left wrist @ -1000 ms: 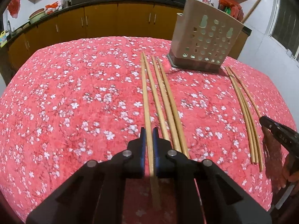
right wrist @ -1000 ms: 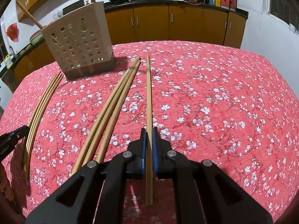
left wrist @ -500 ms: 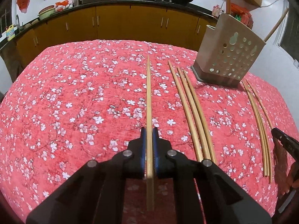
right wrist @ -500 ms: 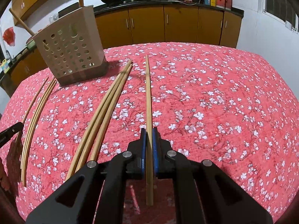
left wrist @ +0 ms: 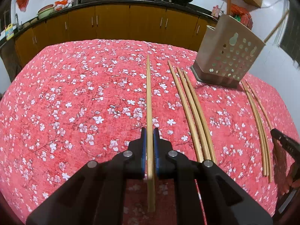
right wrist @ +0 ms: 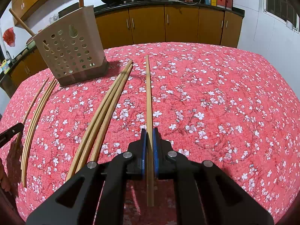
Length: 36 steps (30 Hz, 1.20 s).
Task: Organize utensils
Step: 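Raise the left tool's chopstick over the holder while the right tool carries its chopstick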
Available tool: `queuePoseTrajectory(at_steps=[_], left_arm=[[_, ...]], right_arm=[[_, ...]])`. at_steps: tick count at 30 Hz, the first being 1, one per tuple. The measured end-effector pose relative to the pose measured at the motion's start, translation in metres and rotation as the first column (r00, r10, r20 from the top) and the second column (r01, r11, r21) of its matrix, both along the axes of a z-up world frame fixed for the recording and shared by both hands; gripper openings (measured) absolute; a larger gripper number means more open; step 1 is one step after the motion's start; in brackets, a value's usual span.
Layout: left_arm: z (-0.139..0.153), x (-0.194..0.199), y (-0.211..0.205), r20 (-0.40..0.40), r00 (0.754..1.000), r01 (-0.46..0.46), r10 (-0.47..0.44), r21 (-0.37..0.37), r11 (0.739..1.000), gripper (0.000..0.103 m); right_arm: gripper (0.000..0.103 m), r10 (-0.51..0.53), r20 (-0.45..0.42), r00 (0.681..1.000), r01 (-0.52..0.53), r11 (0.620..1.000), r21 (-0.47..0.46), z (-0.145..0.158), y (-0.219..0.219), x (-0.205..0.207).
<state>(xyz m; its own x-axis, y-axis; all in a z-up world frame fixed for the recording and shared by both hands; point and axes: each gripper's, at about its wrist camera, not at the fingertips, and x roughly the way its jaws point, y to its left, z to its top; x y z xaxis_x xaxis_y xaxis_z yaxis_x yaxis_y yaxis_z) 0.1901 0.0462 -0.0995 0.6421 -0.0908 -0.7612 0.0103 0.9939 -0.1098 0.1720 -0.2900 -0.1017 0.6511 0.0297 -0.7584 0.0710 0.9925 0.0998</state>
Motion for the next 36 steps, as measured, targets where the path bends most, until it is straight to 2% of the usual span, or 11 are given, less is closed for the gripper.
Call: queuePoseTrajectory(at_steps=[13,18,23,30,36], left_arm=[[0.000,-0.001,-0.002,-0.005,1.000,0.017,-0.017,0.031,0.999,0.008],[0.005,0.000,-0.005,-0.023,0.999,0.028,-0.027,0.035,0.999,0.008],[0.027,-0.006,0.000,0.014,0.999,0.029,-0.029,0.029,0.999,0.008],[0.070,-0.014,0.005,0.109,0.994,0.028,-0.030,0.018,0.999,0.008],[0.112,-0.021,0.011,0.221,0.975,0.020,-0.015,-0.021,1.000,0.008]], right_arm=[[0.008,0.000,0.005,1.000,0.000,1.000,0.021,0.000,0.000,-0.003],[0.008,-0.001,0.053,0.999,0.000,1.000,0.019,0.014,-0.001,-0.015],[0.007,-0.025,0.123,0.992,0.022,0.999,0.031,0.041,-0.009,-0.025],[0.007,-0.050,0.227,0.973,0.041,0.998,0.044,0.077,-0.018,-0.033],[0.007,-0.061,0.314,0.947,0.046,0.998,0.053,0.106,-0.020,-0.037]])
